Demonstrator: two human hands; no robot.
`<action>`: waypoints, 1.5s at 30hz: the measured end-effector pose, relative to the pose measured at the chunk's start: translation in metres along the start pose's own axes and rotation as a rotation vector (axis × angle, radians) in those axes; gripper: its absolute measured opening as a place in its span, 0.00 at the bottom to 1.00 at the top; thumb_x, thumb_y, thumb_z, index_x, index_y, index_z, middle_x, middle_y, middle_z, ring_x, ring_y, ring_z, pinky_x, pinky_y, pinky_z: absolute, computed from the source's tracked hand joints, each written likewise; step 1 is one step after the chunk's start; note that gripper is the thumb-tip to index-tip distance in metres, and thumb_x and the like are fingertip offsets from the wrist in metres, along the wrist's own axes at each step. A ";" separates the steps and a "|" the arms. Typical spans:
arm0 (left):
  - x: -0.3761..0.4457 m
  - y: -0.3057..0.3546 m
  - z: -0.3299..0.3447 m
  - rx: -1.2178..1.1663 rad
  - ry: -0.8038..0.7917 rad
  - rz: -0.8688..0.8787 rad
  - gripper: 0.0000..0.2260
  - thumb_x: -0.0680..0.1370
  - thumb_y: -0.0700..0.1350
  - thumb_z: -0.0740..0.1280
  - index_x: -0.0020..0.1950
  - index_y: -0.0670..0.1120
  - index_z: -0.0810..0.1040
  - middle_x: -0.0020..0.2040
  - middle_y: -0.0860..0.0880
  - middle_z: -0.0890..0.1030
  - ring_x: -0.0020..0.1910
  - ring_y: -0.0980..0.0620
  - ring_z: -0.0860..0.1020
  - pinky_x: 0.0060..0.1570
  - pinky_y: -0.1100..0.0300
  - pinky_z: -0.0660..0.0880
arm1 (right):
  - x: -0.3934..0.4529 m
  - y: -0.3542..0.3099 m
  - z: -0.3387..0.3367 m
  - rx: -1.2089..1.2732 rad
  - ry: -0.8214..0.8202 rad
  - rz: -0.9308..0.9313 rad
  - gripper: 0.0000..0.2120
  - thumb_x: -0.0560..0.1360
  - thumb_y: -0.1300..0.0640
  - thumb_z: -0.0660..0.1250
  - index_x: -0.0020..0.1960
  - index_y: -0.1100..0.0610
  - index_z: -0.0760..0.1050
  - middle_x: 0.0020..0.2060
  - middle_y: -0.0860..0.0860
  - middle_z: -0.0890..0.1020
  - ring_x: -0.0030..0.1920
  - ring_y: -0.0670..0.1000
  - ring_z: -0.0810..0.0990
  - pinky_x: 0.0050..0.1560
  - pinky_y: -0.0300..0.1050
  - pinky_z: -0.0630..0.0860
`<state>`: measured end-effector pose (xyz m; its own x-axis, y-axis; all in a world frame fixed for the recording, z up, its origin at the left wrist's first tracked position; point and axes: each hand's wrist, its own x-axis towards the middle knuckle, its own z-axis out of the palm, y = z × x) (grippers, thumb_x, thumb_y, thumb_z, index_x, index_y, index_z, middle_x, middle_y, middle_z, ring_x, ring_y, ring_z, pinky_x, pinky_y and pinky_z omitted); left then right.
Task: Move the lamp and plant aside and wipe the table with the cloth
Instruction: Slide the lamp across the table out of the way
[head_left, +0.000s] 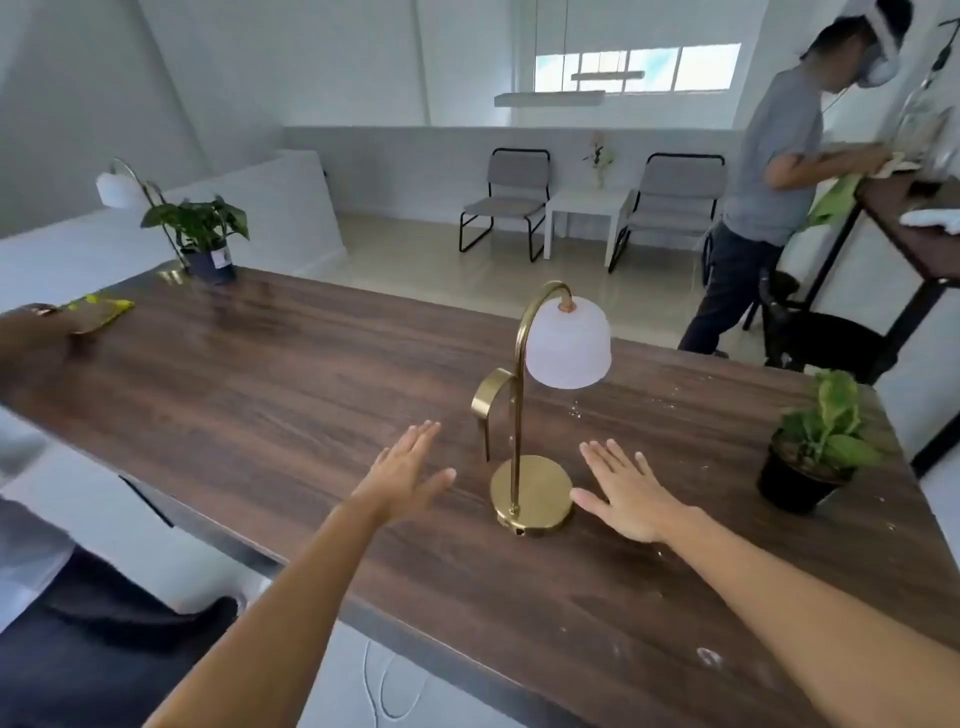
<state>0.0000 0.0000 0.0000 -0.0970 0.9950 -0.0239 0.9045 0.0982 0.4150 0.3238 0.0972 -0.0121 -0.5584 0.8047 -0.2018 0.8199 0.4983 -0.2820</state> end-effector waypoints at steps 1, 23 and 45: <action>-0.006 0.004 0.011 -0.022 -0.029 0.045 0.38 0.75 0.67 0.58 0.78 0.53 0.46 0.79 0.52 0.50 0.78 0.52 0.47 0.75 0.45 0.52 | -0.001 -0.008 0.008 0.013 -0.014 -0.040 0.40 0.79 0.34 0.51 0.80 0.54 0.39 0.80 0.51 0.44 0.79 0.51 0.38 0.77 0.57 0.38; 0.072 -0.003 0.083 0.035 0.043 0.196 0.39 0.73 0.73 0.51 0.78 0.54 0.48 0.78 0.52 0.57 0.78 0.54 0.50 0.75 0.49 0.46 | 0.082 -0.033 0.025 0.105 0.101 -0.133 0.44 0.76 0.41 0.66 0.80 0.59 0.47 0.77 0.59 0.59 0.79 0.59 0.46 0.77 0.54 0.38; 0.326 0.012 0.084 0.019 0.056 0.195 0.37 0.75 0.69 0.51 0.78 0.51 0.49 0.78 0.50 0.57 0.78 0.51 0.50 0.75 0.44 0.45 | 0.282 0.043 -0.040 0.218 0.122 0.198 0.33 0.80 0.52 0.63 0.80 0.48 0.51 0.78 0.58 0.58 0.79 0.61 0.47 0.76 0.56 0.40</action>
<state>0.0139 0.3271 -0.0791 0.0586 0.9926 0.1064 0.9159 -0.0959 0.3898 0.2066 0.3588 -0.0436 -0.3601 0.9187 -0.1624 0.8575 0.2573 -0.4456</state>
